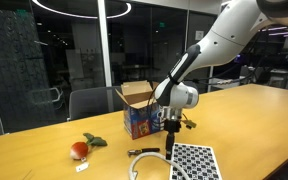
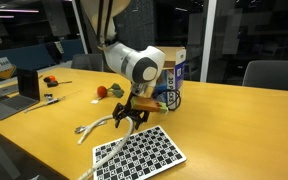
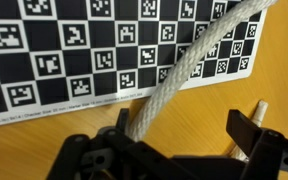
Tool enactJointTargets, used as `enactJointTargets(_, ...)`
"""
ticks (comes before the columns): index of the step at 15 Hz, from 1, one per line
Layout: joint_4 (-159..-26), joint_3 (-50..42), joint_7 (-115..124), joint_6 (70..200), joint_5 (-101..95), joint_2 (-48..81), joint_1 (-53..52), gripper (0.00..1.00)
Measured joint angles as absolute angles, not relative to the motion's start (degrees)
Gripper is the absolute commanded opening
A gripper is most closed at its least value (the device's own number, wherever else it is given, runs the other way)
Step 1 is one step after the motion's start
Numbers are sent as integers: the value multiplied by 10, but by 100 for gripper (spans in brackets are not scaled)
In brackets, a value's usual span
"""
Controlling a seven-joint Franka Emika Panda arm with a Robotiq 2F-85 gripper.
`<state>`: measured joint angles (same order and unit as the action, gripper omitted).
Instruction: Put the rope in the box
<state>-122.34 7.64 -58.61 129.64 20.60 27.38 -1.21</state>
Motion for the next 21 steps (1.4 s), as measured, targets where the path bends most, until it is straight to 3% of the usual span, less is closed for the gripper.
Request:
enactJointTargets(15,-1185,104,-584,1297,110,322,-12,100)
enactJointTargets(16,-1185,104,-584,1297,110,322,-12,75)
enactJointTargets(18,-1185,106,-584,1297,110,322,-10,68)
enactJointTargets(21,-1185,107,-584,1297,110,324,-5,42)
